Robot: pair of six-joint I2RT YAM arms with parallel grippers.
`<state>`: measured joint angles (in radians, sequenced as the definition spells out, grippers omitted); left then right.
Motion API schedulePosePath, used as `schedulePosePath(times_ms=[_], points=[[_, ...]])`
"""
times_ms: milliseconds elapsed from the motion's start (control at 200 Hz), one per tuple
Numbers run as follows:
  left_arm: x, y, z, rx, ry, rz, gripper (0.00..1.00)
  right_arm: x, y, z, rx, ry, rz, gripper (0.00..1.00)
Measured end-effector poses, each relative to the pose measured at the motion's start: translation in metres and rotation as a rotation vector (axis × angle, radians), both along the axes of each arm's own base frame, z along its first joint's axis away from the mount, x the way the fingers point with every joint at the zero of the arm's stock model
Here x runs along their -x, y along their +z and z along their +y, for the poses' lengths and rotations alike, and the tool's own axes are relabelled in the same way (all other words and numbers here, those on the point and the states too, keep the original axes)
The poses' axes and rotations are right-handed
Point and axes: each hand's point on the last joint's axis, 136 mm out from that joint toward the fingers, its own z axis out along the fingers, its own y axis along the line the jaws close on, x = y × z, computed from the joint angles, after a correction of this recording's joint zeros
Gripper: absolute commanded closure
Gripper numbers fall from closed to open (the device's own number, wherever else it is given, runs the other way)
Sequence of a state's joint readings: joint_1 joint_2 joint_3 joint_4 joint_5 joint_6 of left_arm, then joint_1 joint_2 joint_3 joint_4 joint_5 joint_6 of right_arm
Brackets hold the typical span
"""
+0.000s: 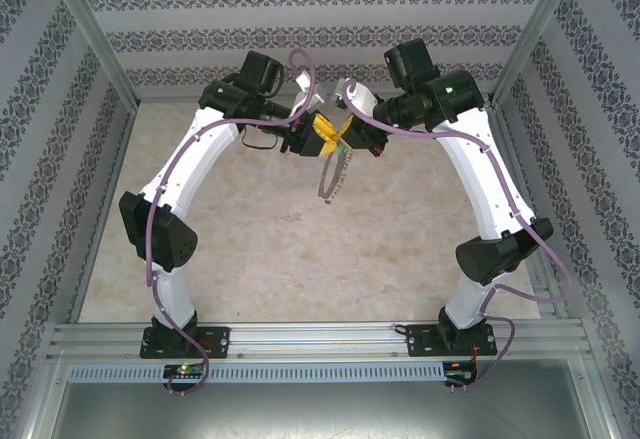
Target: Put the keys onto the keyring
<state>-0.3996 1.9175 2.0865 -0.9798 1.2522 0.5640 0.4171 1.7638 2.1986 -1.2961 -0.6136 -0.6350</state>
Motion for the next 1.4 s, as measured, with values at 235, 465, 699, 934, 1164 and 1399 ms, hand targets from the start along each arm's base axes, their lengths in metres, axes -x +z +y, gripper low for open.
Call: schedulePosePath(times_ms=[235,465,699,934,1164,1399], points=[[-0.001,0.0,-0.001,0.002,0.002,0.0,0.65,0.0,0.001,0.001,-0.002,0.002,-0.005,1.0],[-0.003,0.002,-0.001,0.007,0.007,-0.003,0.74,0.002,0.001,0.005,-0.002,0.013,-0.005,1.0],[-0.004,0.002,-0.001,0.006,0.009,-0.001,0.94,0.001,0.001,0.004,0.001,0.008,-0.01,1.0],[-0.004,0.001,-0.001,0.003,0.011,-0.01,1.0,0.0,0.0,0.002,0.008,0.002,-0.011,1.0],[-0.004,0.003,-0.002,0.013,0.006,-0.016,1.0,-0.013,0.003,-0.006,-0.022,-0.066,-0.024,0.63],[-0.008,0.007,-0.003,0.027,0.013,-0.023,1.0,-0.005,0.019,-0.047,-0.226,-0.232,-0.071,0.6]])
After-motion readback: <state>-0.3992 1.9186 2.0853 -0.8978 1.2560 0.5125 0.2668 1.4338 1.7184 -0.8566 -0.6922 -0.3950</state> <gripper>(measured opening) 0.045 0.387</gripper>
